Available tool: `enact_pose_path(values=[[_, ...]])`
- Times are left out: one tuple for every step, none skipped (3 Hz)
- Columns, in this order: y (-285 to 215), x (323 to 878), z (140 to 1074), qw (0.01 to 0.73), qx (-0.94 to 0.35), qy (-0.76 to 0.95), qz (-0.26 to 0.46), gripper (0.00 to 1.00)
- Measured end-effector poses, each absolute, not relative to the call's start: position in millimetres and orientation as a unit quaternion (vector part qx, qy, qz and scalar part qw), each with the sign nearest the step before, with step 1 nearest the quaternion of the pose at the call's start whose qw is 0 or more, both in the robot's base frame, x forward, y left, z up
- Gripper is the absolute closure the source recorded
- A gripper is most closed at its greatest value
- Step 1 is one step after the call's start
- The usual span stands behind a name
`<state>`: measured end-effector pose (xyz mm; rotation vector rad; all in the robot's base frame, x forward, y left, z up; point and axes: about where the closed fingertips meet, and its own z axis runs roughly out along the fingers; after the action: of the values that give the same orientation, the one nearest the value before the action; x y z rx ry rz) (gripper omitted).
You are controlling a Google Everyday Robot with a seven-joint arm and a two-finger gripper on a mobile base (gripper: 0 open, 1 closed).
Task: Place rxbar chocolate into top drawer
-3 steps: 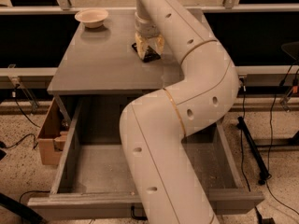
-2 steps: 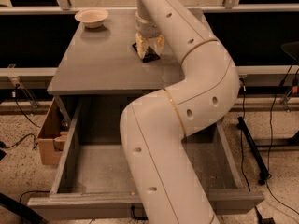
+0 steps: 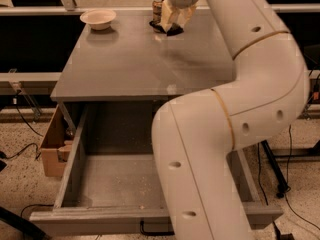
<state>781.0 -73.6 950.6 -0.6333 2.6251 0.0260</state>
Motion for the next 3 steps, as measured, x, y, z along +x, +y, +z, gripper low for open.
enact_pose_path(values=[[-94.9,765.9,985.4,0.247,-0.248,0.937,0.018,1.0],[-119.3,747.3,1002.0,0.252,-0.26,0.932,0.024,1.0],[-151.8,726.0,1005.8,0.239,-0.26,0.935,0.026,1.0]])
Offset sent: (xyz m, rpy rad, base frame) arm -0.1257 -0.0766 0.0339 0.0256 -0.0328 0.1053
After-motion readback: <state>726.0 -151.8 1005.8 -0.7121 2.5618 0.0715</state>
